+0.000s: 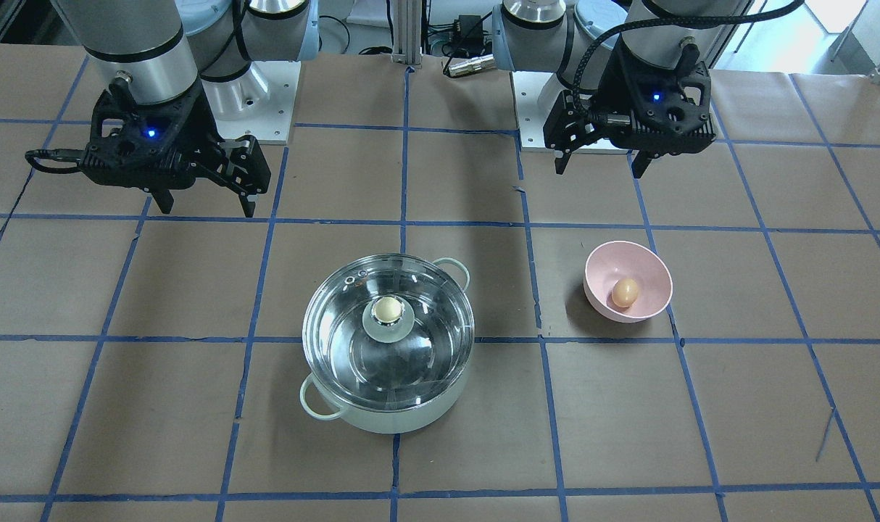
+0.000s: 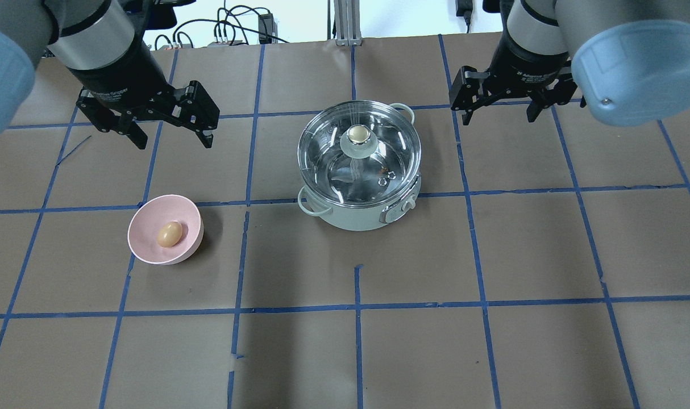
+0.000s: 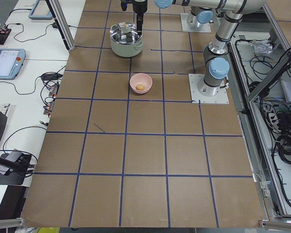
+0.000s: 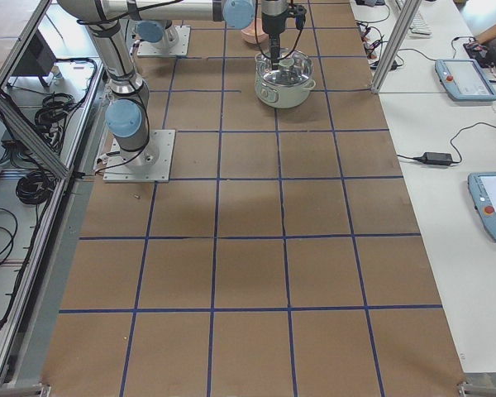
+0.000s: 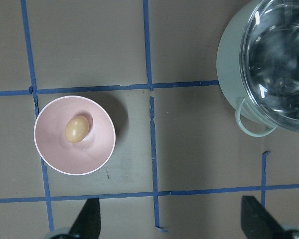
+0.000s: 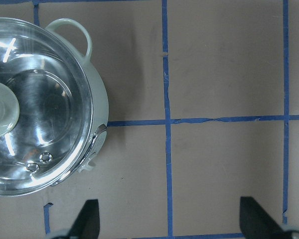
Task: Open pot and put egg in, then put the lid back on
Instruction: 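Move the right gripper over the glass lid knob on the steel pot, then lower the right gripper and close it on the lid knob, then lift the lid aside with the right gripper while the left moves over the bowl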
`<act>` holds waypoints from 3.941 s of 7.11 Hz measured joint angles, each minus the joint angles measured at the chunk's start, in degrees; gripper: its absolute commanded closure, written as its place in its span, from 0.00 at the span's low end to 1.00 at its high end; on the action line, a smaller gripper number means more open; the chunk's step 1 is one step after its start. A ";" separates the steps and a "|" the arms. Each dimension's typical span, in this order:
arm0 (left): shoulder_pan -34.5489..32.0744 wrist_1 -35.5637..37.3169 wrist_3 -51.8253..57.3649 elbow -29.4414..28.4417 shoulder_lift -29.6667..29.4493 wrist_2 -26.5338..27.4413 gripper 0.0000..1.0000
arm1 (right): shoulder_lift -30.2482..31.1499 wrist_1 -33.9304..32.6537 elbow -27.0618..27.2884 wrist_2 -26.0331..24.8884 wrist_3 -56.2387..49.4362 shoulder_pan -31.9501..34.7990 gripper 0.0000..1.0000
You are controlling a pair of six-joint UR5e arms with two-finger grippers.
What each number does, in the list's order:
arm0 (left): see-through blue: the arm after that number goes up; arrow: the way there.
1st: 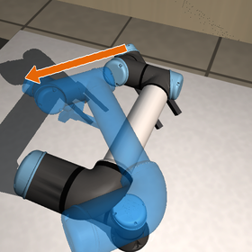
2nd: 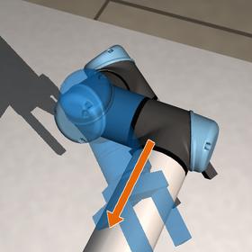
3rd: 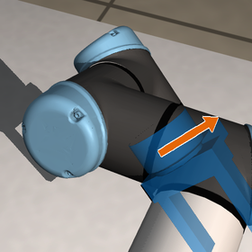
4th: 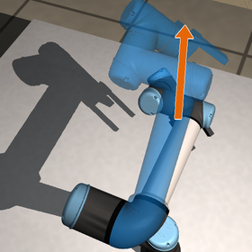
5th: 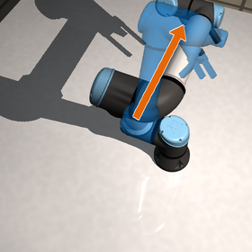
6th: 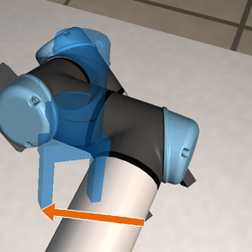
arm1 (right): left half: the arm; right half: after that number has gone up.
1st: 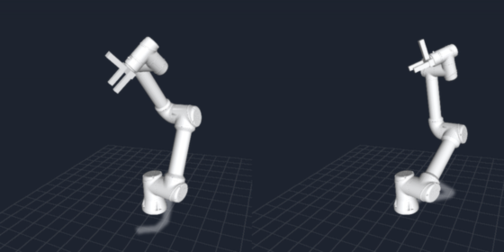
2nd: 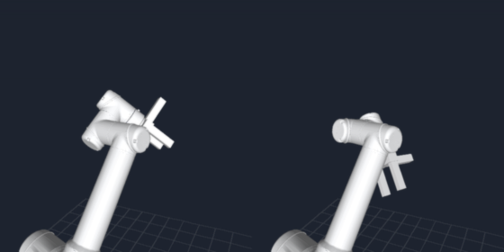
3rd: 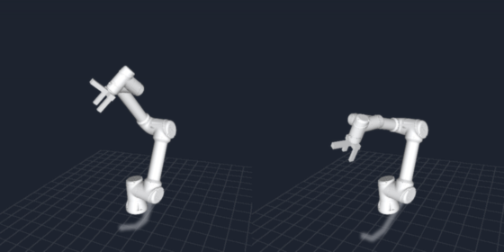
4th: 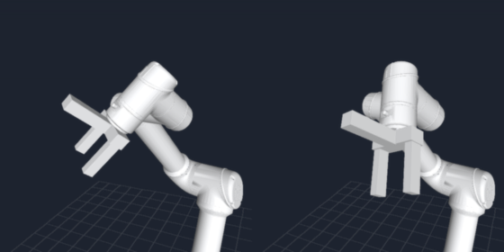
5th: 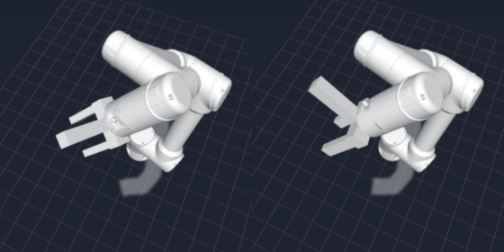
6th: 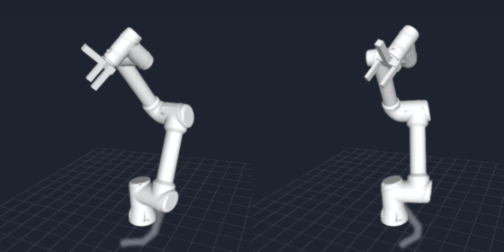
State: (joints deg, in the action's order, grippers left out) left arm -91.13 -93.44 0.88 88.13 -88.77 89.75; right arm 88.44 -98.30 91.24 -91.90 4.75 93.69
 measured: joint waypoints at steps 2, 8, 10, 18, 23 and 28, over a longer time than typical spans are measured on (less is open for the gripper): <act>0.19 0.10 0.00 0.08 0.00 -0.04 0.00 | 0.05 0.03 0.04 0.03 0.02 0.06 0.00; 0.45 0.19 0.00 0.09 0.00 -0.01 0.00 | -6.09 -10.27 -0.92 2.55 15.40 9.04 0.00; 0.50 0.17 0.03 0.11 0.02 0.01 0.00 | -12.00 -18.15 -1.07 2.60 22.77 13.74 0.01; 0.40 0.10 0.05 0.28 0.09 0.03 0.00 | -20.25 -21.42 -4.39 3.20 28.81 17.25 0.75; 0.52 0.10 0.12 0.34 0.12 -0.01 0.00 | -12.06 -7.71 -8.20 3.79 23.48 14.26 0.77; 13.23 4.26 11.84 8.68 -1.75 0.51 0.00 | 0.90 12.21 -7.46 3.65 0.39 -4.38 0.80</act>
State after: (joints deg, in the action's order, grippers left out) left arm -77.89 -89.18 12.72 96.81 -90.52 90.25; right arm 89.35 -86.09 83.78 -88.25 5.14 89.32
